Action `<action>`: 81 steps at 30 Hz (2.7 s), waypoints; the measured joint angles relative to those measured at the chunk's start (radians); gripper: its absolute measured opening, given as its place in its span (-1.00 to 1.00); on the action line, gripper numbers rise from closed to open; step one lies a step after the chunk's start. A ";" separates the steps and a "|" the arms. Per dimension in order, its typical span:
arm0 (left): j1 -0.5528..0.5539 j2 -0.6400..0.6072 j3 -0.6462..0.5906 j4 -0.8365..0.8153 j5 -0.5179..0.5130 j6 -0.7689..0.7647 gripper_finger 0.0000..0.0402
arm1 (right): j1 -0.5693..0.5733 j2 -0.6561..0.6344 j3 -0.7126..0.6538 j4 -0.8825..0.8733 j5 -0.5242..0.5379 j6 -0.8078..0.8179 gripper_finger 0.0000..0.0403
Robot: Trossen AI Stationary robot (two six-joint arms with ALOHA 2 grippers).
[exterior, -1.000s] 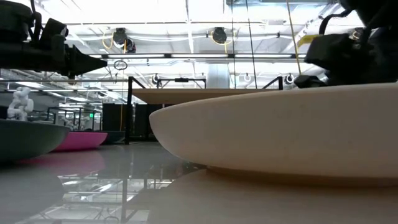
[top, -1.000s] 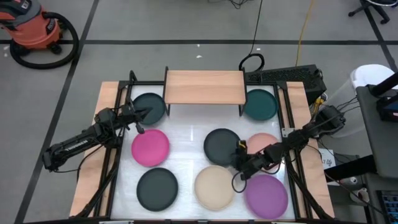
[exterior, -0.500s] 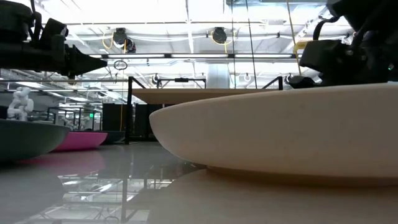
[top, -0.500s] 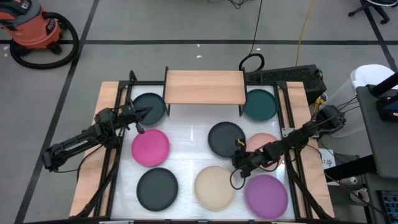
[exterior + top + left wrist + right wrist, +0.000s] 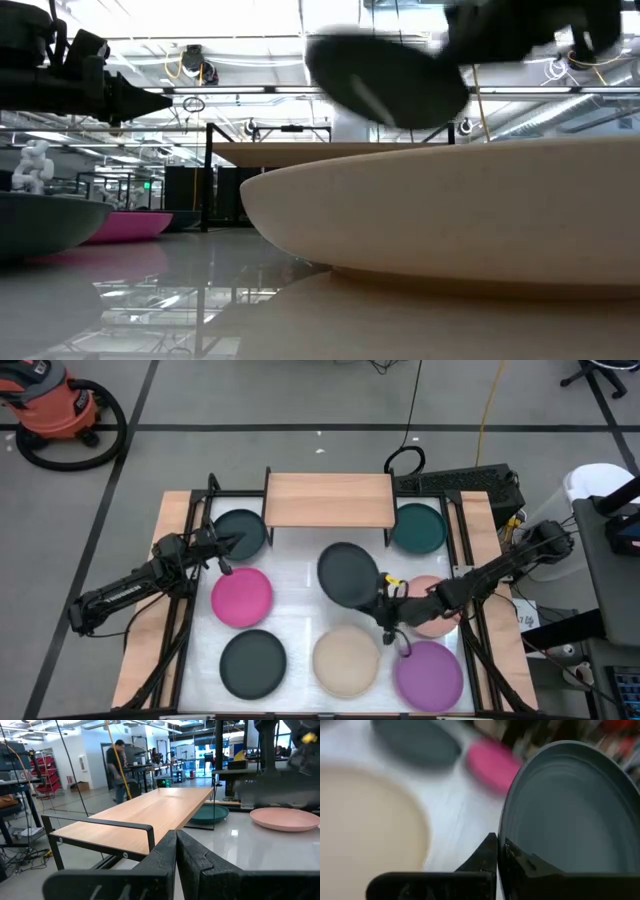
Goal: Place and stack plates onto a shelf
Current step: Put the top black plate on the shelf, then stack the left green plate on the black plate on the shelf
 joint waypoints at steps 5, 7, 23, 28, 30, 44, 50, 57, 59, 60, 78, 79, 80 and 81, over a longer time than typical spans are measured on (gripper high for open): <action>0.000 0.000 0.000 0.000 0.000 0.000 -0.92 | -0.030 -0.069 0.000 0.257 0.003 -0.236 -0.99; 0.000 0.000 0.000 0.000 0.000 0.000 -0.92 | -0.074 -0.090 0.002 0.328 0.027 -0.285 -1.00; 0.000 0.000 0.000 0.000 0.000 0.000 -0.92 | -0.660 -0.075 0.211 -0.113 -0.286 -0.129 -1.00; 0.000 0.000 0.000 0.000 0.000 0.000 -0.92 | -0.769 0.016 0.213 -0.107 -0.373 -0.097 -1.00; 0.000 0.000 0.000 0.000 0.000 0.000 -0.92 | -0.792 0.058 0.213 -0.120 -0.376 -0.096 -1.00; 0.000 0.000 0.000 0.000 0.000 0.000 -0.92 | -0.821 0.129 0.213 -0.131 -0.368 -0.067 -0.81; 0.000 0.000 0.000 0.000 0.000 0.000 -0.92 | -0.815 0.117 0.212 -0.141 -0.369 -0.040 -0.70; 0.000 0.000 0.000 0.000 0.000 0.000 -0.92 | -0.755 0.039 0.212 -0.087 -0.370 -0.040 -0.65; 0.000 0.000 0.000 0.000 0.000 0.000 -0.92 | -0.731 0.005 0.212 -0.057 -0.370 -0.041 -0.65; 0.000 0.000 0.000 0.000 0.000 0.000 -0.92 | -0.718 -0.013 0.212 -0.038 -0.370 -0.041 -0.65; 0.000 0.000 0.000 0.000 0.000 -0.007 -0.92 | -0.421 -0.155 0.055 0.146 -0.501 0.106 -0.65; 0.000 0.000 0.000 0.000 0.000 -0.018 -0.92 | -0.412 -0.155 0.037 0.165 -0.501 0.107 -0.65; 0.000 0.000 0.000 0.000 0.000 -0.030 -0.92 | -0.406 -0.155 0.020 0.186 -0.501 0.111 -0.65; 0.000 0.000 0.000 0.000 0.000 -0.040 -0.92 | -0.399 -0.155 0.005 0.206 -0.500 0.113 -0.65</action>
